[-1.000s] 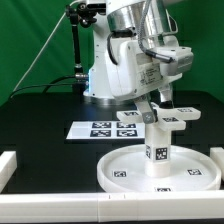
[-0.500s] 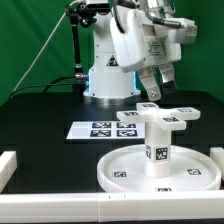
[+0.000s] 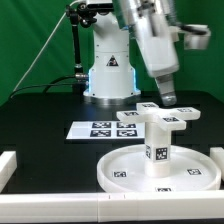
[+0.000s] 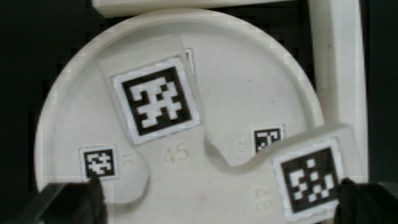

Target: Assemble round table

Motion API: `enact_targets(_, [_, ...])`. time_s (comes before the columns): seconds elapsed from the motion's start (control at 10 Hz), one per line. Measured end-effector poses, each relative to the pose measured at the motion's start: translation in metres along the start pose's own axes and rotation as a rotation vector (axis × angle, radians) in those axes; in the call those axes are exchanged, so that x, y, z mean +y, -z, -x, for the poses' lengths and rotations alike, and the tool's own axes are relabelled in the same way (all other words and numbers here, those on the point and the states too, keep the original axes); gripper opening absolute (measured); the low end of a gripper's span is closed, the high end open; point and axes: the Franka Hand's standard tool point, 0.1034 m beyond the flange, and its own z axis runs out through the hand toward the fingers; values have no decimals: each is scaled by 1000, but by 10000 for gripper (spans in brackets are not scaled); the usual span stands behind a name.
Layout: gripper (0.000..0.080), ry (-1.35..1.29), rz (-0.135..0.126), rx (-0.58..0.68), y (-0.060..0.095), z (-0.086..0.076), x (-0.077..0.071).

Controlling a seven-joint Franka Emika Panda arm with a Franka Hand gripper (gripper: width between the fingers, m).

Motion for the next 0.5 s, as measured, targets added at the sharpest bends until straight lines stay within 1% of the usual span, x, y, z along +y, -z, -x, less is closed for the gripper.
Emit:
enact_targets(0.1, [649,108,13,-12,0,3,-2])
enact_targets(0.5, [649,370,13,-14,-2,2,-1])
